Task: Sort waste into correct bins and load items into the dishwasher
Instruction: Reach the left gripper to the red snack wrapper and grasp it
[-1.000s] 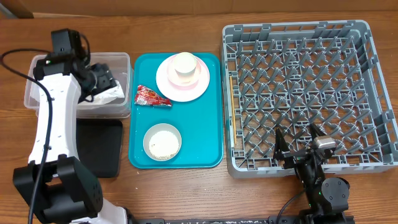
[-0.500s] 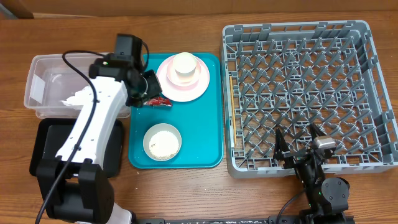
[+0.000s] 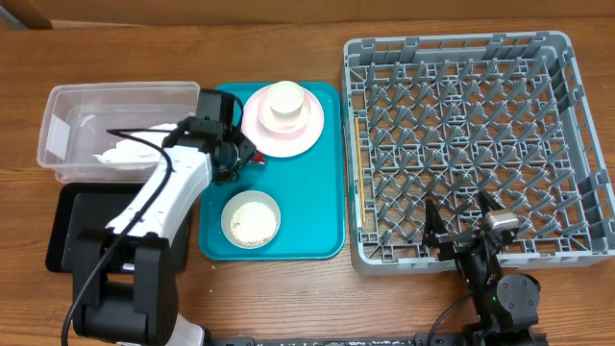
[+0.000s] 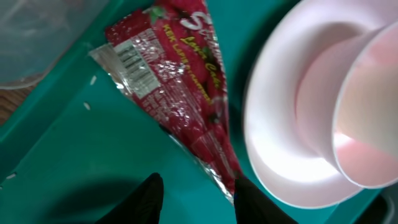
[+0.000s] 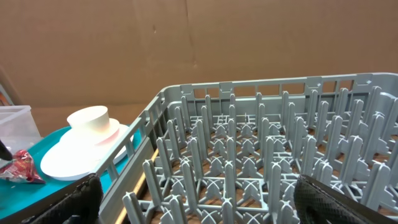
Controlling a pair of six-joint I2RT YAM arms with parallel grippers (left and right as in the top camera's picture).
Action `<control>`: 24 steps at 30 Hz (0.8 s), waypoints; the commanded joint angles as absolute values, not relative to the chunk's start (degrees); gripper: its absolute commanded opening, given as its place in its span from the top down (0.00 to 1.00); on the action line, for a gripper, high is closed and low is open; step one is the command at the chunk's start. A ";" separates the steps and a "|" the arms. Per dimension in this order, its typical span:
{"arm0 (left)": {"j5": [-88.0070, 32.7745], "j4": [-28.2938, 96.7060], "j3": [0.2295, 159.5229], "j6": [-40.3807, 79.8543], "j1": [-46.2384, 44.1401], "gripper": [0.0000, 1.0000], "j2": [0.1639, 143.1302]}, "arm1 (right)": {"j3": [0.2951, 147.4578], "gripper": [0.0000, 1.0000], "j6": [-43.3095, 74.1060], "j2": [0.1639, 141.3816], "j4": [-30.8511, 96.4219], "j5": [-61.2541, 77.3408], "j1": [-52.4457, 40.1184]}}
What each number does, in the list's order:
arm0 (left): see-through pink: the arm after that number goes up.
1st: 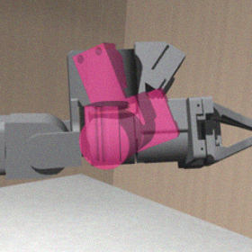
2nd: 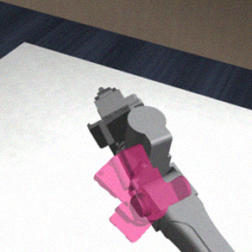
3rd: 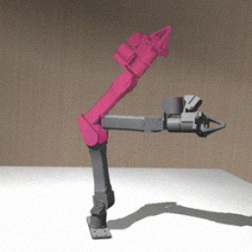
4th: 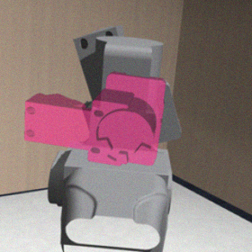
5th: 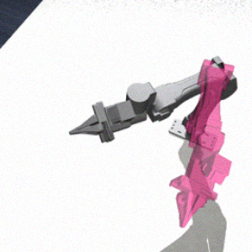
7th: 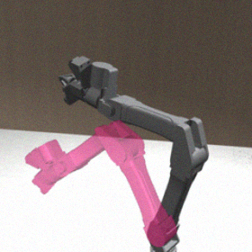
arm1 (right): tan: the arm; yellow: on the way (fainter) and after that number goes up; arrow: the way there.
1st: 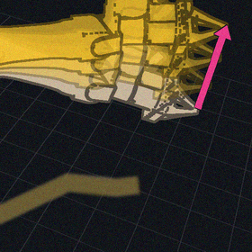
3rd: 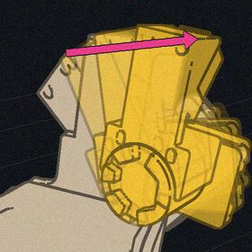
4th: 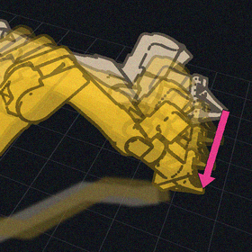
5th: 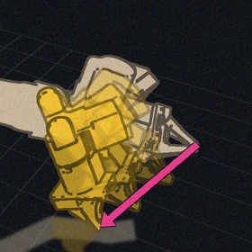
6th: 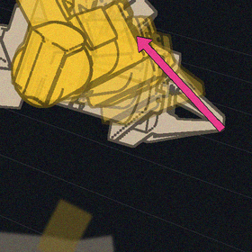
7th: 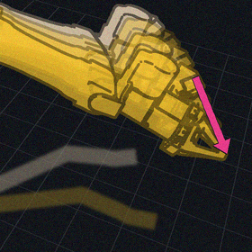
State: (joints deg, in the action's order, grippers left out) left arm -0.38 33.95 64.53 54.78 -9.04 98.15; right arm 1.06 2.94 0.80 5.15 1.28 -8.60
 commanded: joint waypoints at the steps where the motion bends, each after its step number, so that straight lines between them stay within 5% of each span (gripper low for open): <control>1: 3.42 31.94 61.78 59.42 -9.45 0.58 98.15 | 0.47 0.00 2.76 0.45 4.73 1.58 -8.23; 24: 5.02 23.70 60.88 56.07 -10.52 0.55 103.59 | 0.47 0.00 2.74 0.45 4.73 1.58 -8.23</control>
